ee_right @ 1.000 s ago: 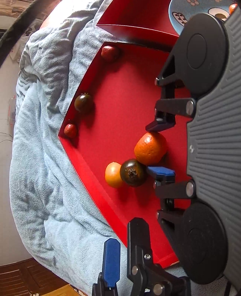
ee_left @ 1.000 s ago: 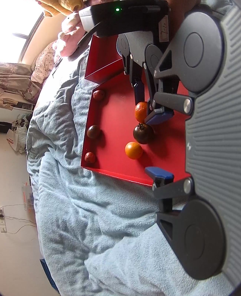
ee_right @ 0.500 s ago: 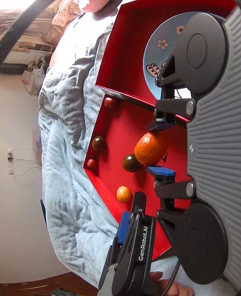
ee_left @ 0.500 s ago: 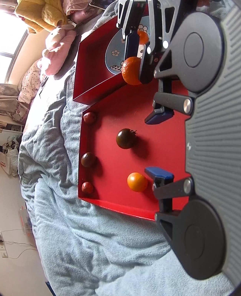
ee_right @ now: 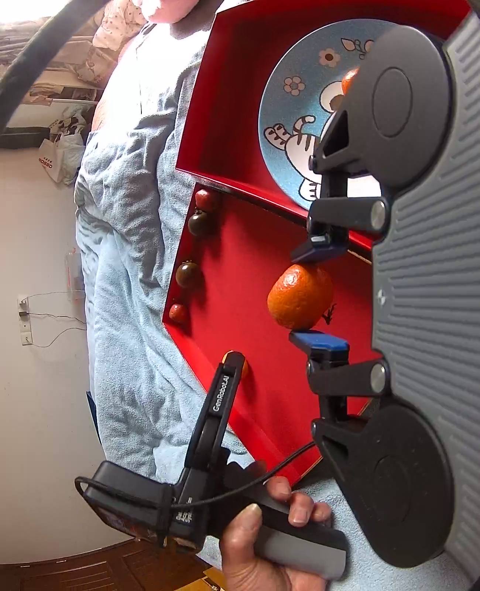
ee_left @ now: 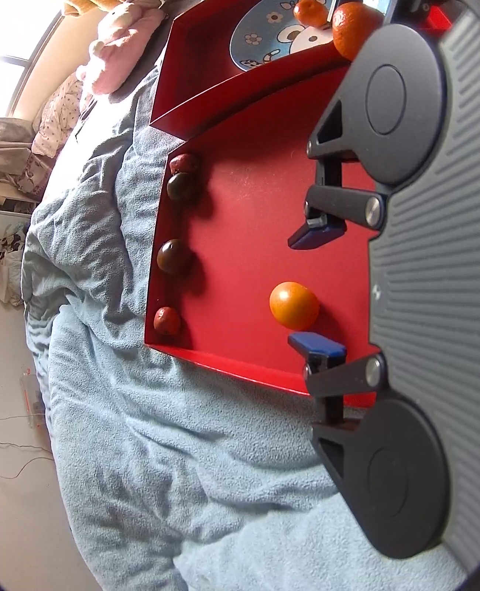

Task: Organize fruits
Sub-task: 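Lift the tangerine with the right gripper toward the plate while the left gripper grasps a small tangerine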

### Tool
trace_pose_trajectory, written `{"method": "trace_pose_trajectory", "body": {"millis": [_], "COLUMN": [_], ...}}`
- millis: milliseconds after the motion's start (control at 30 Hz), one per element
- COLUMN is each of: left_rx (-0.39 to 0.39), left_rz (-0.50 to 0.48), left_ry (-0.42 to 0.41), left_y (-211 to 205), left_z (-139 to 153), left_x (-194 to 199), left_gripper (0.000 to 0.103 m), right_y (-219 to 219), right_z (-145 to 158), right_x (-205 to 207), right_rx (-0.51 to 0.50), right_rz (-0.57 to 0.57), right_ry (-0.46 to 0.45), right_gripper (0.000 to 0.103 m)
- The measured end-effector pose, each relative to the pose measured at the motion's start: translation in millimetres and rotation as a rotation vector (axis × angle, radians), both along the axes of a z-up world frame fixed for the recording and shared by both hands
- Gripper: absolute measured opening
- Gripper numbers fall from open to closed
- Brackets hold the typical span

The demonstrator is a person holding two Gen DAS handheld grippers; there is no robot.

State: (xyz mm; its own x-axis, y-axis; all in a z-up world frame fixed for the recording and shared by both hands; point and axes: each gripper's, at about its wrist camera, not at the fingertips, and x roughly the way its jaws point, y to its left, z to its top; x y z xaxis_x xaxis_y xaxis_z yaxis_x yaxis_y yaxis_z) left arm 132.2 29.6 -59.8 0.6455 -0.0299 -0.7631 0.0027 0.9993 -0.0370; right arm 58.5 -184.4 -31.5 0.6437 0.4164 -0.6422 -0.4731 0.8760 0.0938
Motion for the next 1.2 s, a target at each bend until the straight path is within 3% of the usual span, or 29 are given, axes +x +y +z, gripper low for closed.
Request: {"method": "trace_pose_trajectory", "body": {"millis": [233,400,500,1200], "left_rx": [-0.018,-0.006,-0.013,-0.057], "left_rz": [0.009,0.009,0.015,0.017], "left_ry": [0.052,0.039,0.034,-0.016], "left_y": [5,5,7,0], "left_z": [-18,-22,-22,-2], "left_x": [13,16,15,-19], "left_gripper": [0.049,0.048,0.035,0.034], "right_y": [3,1,-1,-1], "right_z": [1,0,2,4], "right_x": [-5,-7,-8,-17], "right_rx": [-0.012,-0.027,-0.034,-0.033], "right_rz": [0.01,-0.001,-0.014,-0.006], "right_ry": [0.005,0.01,0.005,-0.003], "right_gripper": [0.045,0.045,0.045,0.045]}}
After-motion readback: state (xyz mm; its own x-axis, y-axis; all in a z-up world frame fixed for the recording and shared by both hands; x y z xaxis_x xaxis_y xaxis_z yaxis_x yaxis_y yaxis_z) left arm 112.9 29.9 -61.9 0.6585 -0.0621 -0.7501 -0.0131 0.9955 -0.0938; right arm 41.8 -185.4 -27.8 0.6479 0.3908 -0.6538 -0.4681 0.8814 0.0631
